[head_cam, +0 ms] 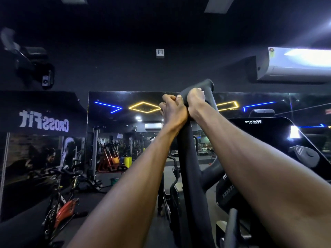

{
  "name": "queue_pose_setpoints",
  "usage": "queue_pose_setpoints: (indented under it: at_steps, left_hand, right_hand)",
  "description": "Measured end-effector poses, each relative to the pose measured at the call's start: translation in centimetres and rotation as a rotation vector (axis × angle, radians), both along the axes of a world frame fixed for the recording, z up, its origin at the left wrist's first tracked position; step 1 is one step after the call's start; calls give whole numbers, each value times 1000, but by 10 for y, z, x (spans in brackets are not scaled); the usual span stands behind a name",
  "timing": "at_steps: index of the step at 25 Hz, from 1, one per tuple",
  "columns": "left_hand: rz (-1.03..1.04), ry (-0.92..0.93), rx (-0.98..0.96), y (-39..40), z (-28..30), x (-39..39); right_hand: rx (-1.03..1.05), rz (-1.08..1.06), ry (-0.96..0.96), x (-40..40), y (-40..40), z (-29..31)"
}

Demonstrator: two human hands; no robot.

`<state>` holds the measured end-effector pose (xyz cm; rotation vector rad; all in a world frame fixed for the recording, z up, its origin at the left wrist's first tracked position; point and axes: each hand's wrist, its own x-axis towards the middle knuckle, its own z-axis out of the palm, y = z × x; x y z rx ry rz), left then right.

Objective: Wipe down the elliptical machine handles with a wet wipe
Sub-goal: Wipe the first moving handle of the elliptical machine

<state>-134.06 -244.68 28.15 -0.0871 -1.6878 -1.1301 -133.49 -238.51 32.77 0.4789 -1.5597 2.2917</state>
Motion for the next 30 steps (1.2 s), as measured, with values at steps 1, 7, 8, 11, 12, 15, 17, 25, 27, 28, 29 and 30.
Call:
queue_pose_setpoints:
  at_steps: [1,7,8,11,12,15,17,25,27,28,29,30]
  left_hand:
    - [7,-6,21,-1,0,0]
    - [89,-55,67,1,1,5]
    - [105,-53,59,2,1,7]
    - [124,-63,57,4,0,10]
    - [121,-67,59,4,1,11]
    - [91,-39,74,1,5,9]
    - [85,-41,87,2,6,8]
    - [305,-117,-91,16,8,21]
    - [356,-120,-155,17,8,21]
    - [375,-119,-173,17,7,20]
    - [390,-116,-179,16,7,19]
    - [405,-112,-179,15,7,18]
  right_hand:
    - [78,-49,32,2,-2,-7]
    - [187,127,-12,10,8,-19]
    - [126,135,-17,14,8,-15]
    - [141,105,26,18,7,-22]
    - [190,121,33,19,6,-30]
    - [354,146,68,15,7,-53]
    - [445,101,101,13,15,-64]
    - [1140,-592,690,7,83,-44]
    - [1091,-858,924,-3,86,-26]
    - [1052,-911,1003,-11,85,-17]
    - [1043,-908,1045,-20,85,-9]
    - [1025,-868,1048,-27,84,-5]
